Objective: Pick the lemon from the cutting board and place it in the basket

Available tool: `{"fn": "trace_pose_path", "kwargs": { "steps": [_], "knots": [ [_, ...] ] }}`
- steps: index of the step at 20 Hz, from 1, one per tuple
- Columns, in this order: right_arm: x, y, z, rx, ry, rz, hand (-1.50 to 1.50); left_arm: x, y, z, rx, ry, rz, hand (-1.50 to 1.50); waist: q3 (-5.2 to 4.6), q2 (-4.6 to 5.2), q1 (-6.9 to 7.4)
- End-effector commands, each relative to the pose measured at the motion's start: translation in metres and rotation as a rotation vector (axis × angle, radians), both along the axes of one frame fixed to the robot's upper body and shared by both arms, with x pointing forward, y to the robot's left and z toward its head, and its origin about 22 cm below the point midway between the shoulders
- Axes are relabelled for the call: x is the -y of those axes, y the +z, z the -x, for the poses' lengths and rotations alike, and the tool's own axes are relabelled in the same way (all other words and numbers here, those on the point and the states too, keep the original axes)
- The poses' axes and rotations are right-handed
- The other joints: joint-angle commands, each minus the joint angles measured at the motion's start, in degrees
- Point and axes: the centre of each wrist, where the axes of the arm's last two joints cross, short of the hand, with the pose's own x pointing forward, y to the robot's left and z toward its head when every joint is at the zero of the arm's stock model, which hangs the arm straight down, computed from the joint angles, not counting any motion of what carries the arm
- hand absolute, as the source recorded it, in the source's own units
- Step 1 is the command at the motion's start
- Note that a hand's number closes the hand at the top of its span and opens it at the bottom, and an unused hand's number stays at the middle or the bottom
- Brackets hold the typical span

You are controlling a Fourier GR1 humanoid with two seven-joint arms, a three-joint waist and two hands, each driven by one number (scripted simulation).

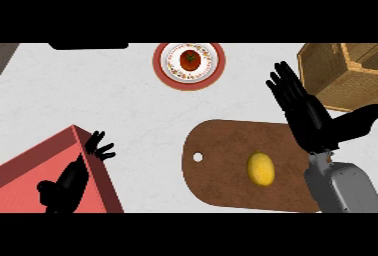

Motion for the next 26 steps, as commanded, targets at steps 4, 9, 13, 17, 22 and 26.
{"fn": "trace_pose_path", "kwargs": {
  "steps": [4, 9, 13, 17, 22, 26],
  "knots": [
    [0.060, -0.011, 0.021, 0.033, -0.197, 0.146, 1.50, -0.008, 0.057, -0.038, 0.198, -0.073, -0.083, 0.00, 0.36, -2.38, -0.55],
    [-0.007, -0.019, 0.045, 0.309, -0.021, 0.163, 1.50, -0.008, 0.066, -0.038, 0.245, -0.138, -0.083, 0.00, 0.36, -2.47, -0.39],
    [-0.063, -0.037, 0.053, 0.335, -0.212, 0.368, -1.50, 0.003, 0.095, -0.057, 0.262, -0.175, -0.095, 0.00, 0.17, -2.48, 0.84],
    [-0.078, -0.049, 0.066, 0.278, -0.365, 0.551, -1.50, 0.001, 0.086, -0.059, 0.245, -0.159, -0.109, 0.00, -0.08, -2.60, 0.18],
    [-0.029, -0.010, 0.055, 0.231, -0.536, 0.871, -1.50, 0.002, 0.089, -0.062, 0.237, -0.133, -0.108, 0.00, -0.42, -3.37, -1.87],
    [-0.014, 0.009, 0.059, 0.057, -0.503, 1.145, -1.50, -0.002, 0.098, -0.066, 0.253, -0.127, -0.118, 0.00, -0.44, -3.52, -1.90]
  ]
}}
